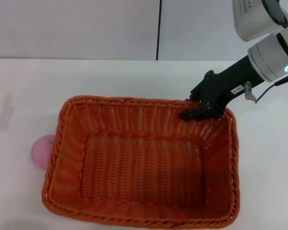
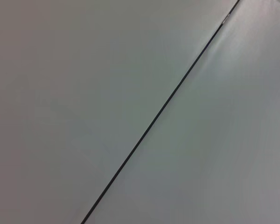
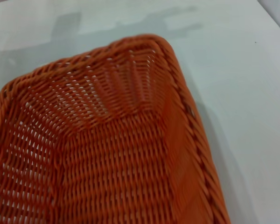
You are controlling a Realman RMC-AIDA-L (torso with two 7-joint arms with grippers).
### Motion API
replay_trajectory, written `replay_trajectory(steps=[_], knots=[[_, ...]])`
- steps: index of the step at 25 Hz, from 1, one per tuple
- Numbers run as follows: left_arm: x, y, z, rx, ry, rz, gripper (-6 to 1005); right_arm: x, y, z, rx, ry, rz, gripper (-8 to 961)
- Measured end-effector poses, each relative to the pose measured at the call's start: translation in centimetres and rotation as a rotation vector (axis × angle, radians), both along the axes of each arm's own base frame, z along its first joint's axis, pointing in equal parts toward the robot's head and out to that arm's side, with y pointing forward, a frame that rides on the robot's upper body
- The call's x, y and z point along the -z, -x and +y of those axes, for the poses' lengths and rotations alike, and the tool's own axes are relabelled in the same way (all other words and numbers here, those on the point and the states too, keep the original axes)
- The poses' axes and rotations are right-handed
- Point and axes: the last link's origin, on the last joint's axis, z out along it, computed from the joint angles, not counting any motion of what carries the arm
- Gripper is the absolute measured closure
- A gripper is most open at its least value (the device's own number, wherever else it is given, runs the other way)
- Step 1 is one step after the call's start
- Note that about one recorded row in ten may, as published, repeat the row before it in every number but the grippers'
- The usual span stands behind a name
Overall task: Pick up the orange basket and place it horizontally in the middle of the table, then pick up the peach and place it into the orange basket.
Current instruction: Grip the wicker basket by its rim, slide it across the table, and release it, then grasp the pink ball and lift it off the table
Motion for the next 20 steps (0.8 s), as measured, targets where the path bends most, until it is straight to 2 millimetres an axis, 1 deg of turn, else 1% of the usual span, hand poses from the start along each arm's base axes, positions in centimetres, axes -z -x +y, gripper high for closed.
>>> replay_trajectory(steps=[4, 7, 10, 12, 14, 16, 17, 20], knots=[[0.0, 0.0, 0.1, 0.0, 0.001, 0.0, 200, -0.2, -0.1, 0.1, 0.003, -0.031, 0.019, 744], [0.0, 0.0, 0.1, 0.001, 0.002, 0.0, 201, -0.9, -0.3, 0.6, 0.005, -0.102, 0.063, 742], [0.0, 0.1, -0.2, -0.007, 0.001, 0.0, 202, -2.8, -1.1, 0.9, 0.022, -0.243, 0.179, 517], [0.0, 0.2, -0.3, -0.013, -0.003, 0.001, 202, -4.4, -1.8, 0.8, 0.035, -0.336, 0.305, 512], [-0.1, 0.6, -0.6, -0.032, -0.01, 0.002, 202, -6.3, -2.8, 0.1, 0.058, -0.432, 0.474, 507], [-0.3, 1.1, -0.9, -0.062, -0.006, 0.01, 203, -8.3, -4.4, -1.1, 0.084, -0.546, 0.664, 505], [-0.3, 1.3, -1.0, -0.069, -0.002, 0.017, 203, -8.9, -5.3, -1.8, 0.09, -0.594, 0.733, 505], [-0.7, 1.9, -1.2, -0.087, 0.017, 0.057, 204, -10.4, -8.6, -4.7, 0.106, -0.768, 0.932, 505]])
